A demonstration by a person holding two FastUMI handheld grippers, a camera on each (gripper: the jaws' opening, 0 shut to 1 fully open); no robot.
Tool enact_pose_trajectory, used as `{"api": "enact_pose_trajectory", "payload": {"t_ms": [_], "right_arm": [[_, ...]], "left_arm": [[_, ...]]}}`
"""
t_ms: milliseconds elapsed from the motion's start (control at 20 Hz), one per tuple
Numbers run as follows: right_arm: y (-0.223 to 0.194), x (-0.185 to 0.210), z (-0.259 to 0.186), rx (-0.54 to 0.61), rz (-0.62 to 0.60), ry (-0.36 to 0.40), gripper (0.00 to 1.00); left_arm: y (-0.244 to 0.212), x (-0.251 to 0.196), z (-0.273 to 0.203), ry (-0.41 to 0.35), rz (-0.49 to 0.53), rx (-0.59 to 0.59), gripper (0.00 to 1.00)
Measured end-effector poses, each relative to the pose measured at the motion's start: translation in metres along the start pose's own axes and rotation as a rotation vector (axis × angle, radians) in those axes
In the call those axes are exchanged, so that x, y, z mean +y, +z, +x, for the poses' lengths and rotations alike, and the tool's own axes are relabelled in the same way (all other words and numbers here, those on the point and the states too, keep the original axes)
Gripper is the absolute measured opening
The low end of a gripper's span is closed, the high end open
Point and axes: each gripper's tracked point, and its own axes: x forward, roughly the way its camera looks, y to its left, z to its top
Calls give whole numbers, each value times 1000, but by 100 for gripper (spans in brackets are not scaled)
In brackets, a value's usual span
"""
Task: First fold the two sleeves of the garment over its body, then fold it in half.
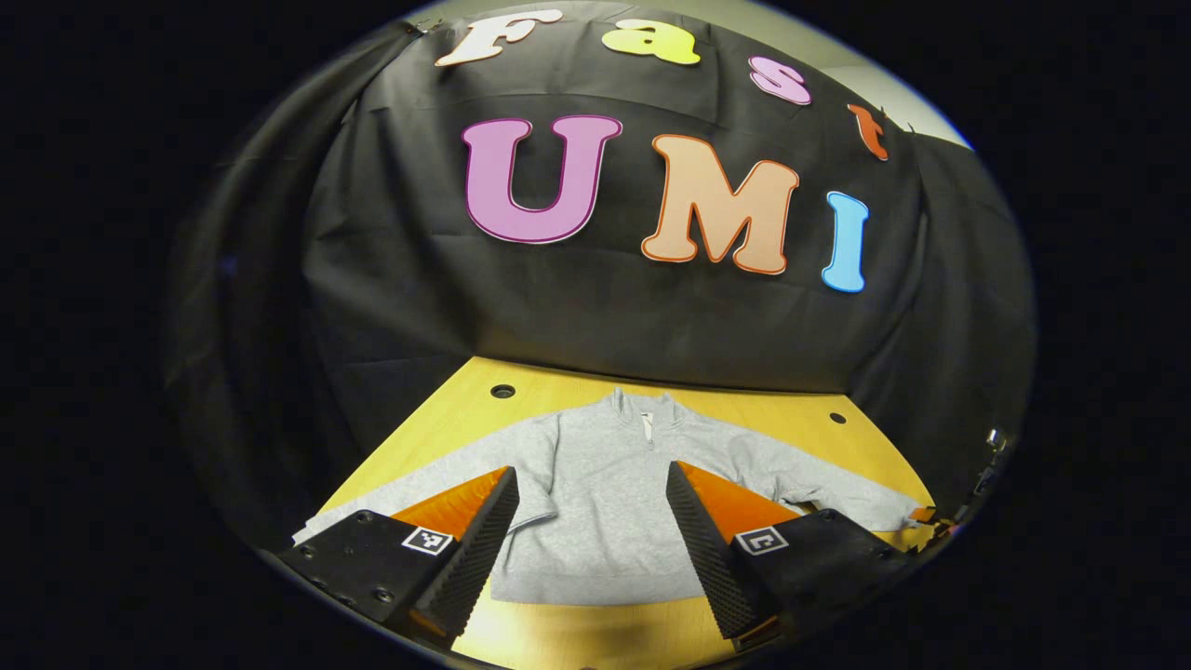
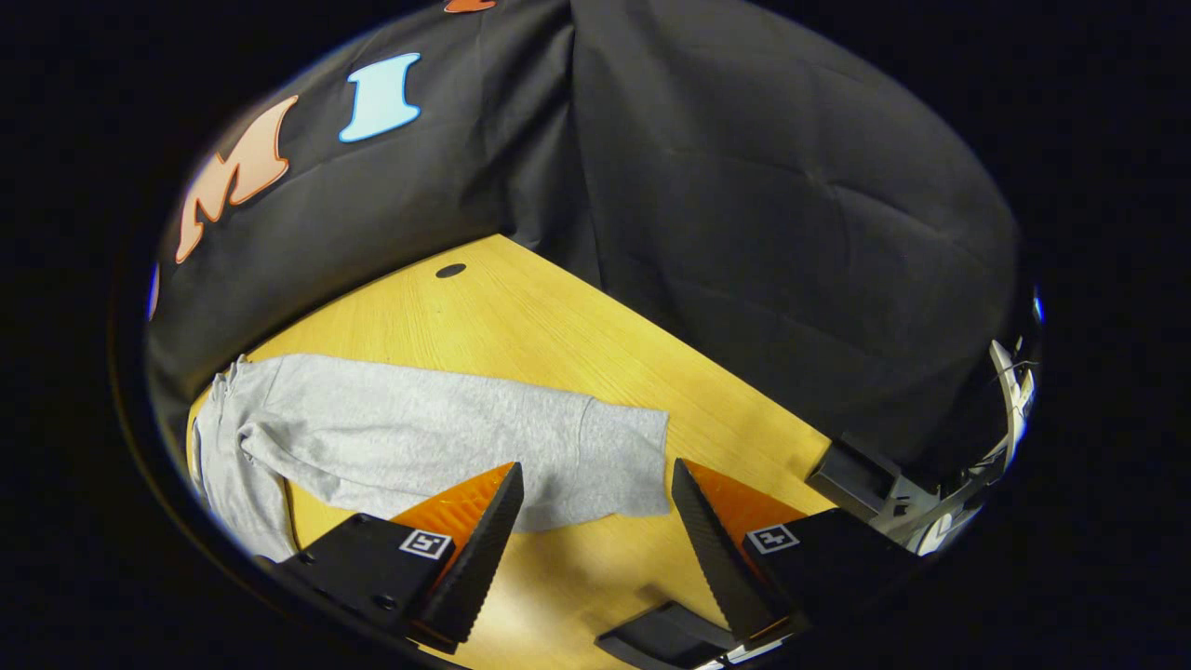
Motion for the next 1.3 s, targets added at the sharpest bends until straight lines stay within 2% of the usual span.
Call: {"api": "enact_pose_trajectory", "payload": {"t_ms": [50, 100, 250, 400, 600, 650, 750, 800, 850, 950, 1100, 1300], "right_arm": [[-2, 0, 3, 10, -6, 3, 96], [-4, 0, 5, 17, -11, 7, 99], [-11, 2, 11, 45, -33, 20, 98], [-15, 4, 13, 57, -46, 36, 86], [-14, 11, 14, 68, -22, 60, 57], [-15, 15, 15, 74, -15, 75, 41], [-16, 17, 16, 85, -16, 91, 21], [-17, 18, 16, 94, -16, 92, 21], [-16, 19, 15, 100, -20, 98, 14], [-14, 19, 15, 103, -21, 98, 14], [-12, 21, 12, 100, -9, 94, 6], [4, 36, 0, 69, -16, 133, 6]], "left_arm": [[-1, 0, -1, 1, -2, 3, 94], [-2, -1, -2, 5, -3, 3, 94], [-3, -1, -4, 15, -1, 7, 94], [-3, 0, -6, 27, 5, 4, 94], [-5, -3, -9, 31, 8, 6, 94], [-6, -5, -10, 30, 8, 7, 94], [-5, -8, -11, 27, 7, 4, 94], [-6, -9, -12, 27, 6, 2, 94], [-7, -10, -12, 27, 3, 1, 94], [-11, -12, -14, 30, -10, 4, 93], [-17, -16, -19, 37, -35, 7, 94], [-26, -16, -27, 63, -48, 4, 93]]}}
